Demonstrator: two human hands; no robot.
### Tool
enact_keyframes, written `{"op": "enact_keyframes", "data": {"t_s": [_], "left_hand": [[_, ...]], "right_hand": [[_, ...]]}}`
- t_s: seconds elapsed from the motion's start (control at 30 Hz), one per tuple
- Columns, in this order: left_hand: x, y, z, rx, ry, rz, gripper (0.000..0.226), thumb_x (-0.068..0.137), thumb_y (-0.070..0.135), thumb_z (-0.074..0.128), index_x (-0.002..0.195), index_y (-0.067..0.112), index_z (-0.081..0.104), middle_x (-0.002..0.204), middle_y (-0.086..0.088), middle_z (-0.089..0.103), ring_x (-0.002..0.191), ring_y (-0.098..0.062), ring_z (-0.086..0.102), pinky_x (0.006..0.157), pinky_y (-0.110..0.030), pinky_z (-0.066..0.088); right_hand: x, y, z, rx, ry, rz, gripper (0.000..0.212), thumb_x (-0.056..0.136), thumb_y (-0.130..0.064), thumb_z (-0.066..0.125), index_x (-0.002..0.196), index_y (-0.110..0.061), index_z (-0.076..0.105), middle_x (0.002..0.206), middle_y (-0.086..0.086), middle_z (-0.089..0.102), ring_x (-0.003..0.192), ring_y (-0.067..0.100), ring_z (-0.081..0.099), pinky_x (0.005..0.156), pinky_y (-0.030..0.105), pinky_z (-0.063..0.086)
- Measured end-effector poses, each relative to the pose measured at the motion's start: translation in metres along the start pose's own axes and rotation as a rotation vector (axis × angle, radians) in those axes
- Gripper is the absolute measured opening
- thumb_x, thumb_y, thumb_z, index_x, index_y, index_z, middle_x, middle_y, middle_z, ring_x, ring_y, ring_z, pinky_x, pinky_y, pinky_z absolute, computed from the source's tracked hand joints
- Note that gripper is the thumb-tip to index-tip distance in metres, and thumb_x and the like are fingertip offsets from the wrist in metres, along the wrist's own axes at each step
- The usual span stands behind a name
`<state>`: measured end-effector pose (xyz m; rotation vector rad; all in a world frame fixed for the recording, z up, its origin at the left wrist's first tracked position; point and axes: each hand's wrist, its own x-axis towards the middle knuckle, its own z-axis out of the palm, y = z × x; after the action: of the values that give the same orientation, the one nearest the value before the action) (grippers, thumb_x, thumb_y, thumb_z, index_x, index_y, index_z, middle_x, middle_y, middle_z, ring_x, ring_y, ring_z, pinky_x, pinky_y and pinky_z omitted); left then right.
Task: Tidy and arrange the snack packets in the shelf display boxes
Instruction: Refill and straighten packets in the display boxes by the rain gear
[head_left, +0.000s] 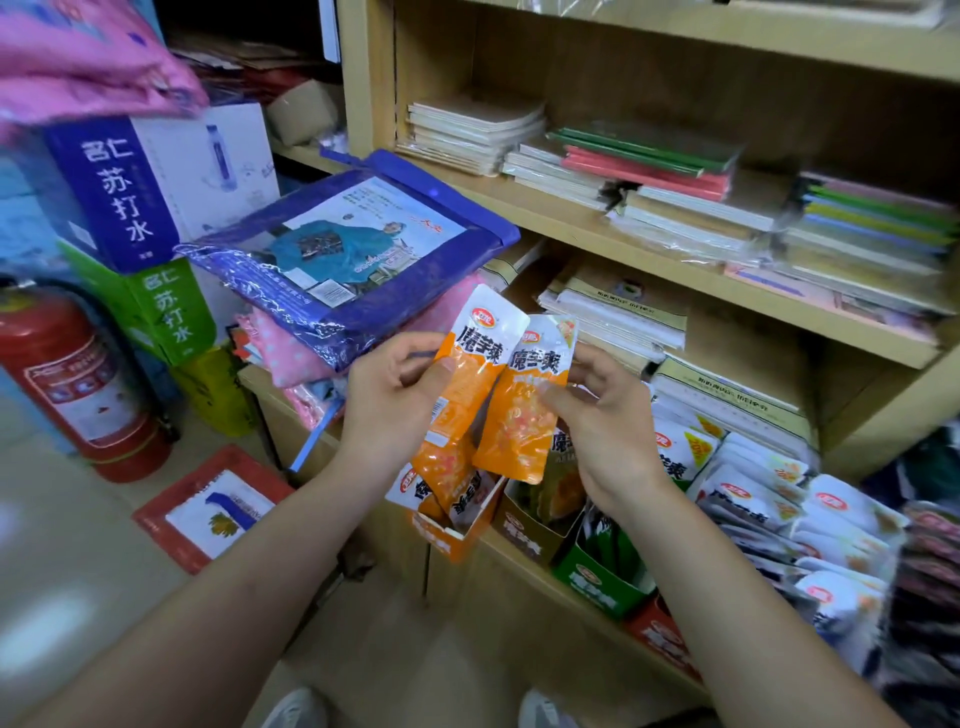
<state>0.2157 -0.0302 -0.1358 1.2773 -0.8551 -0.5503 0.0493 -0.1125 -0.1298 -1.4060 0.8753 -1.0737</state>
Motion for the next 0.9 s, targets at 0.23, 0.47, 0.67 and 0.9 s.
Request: {"op": "enact_keyframes", "data": {"t_s": [0.23,0.47,0.67,0.9], "left_hand": [[-0.01,0.005,0.003,0.181,-0.074,0.209,0.024,0.093,0.01,0.071,0.107,0.03,0.068,0.094,0.022,0.074,0.091,0.002,0.07,0.076,-0.013,0.052],[-0.011,-0.001,0.004,0.32,-0.295,0.263,0.028,0.093,0.018,0.071,0.12,0.025,0.074,0.114,0.017,0.069,0.107,-0.005,0.065,0.086,-0.021,0.054],[-0.005,-0.003,0.0,0.377,-0.333,0.339,0.034,0.088,0.004,0.073,0.115,0.025,0.077,0.128,0.008,0.063,0.12,-0.007,0.059,0.096,-0.029,0.052],[0.011,-0.006,-0.029,0.78,-0.207,0.21,0.067,0.072,0.043,0.075,0.136,0.028,0.06,0.119,0.009,0.062,0.108,-0.011,0.061,0.09,-0.03,0.051]], "right_hand": [[-0.001,-0.002,0.001,0.092,0.015,0.007,0.024,0.09,0.003,0.068,0.109,-0.013,0.068,0.104,0.006,0.072,0.092,0.025,0.072,0.071,0.037,0.059],[-0.006,-0.01,0.005,0.283,-0.163,0.093,0.015,0.093,-0.004,0.063,0.106,-0.011,0.063,0.094,0.004,0.073,0.084,0.017,0.07,0.072,0.035,0.059],[-0.002,-0.005,0.003,0.074,-0.02,-0.044,0.026,0.09,-0.005,0.072,0.112,-0.017,0.069,0.108,0.006,0.075,0.103,0.033,0.07,0.083,0.053,0.06],[0.019,-0.02,-0.001,-0.073,0.121,-0.326,0.022,0.091,-0.006,0.071,0.096,-0.027,0.067,0.095,-0.01,0.074,0.094,0.01,0.072,0.076,0.034,0.06]]}}
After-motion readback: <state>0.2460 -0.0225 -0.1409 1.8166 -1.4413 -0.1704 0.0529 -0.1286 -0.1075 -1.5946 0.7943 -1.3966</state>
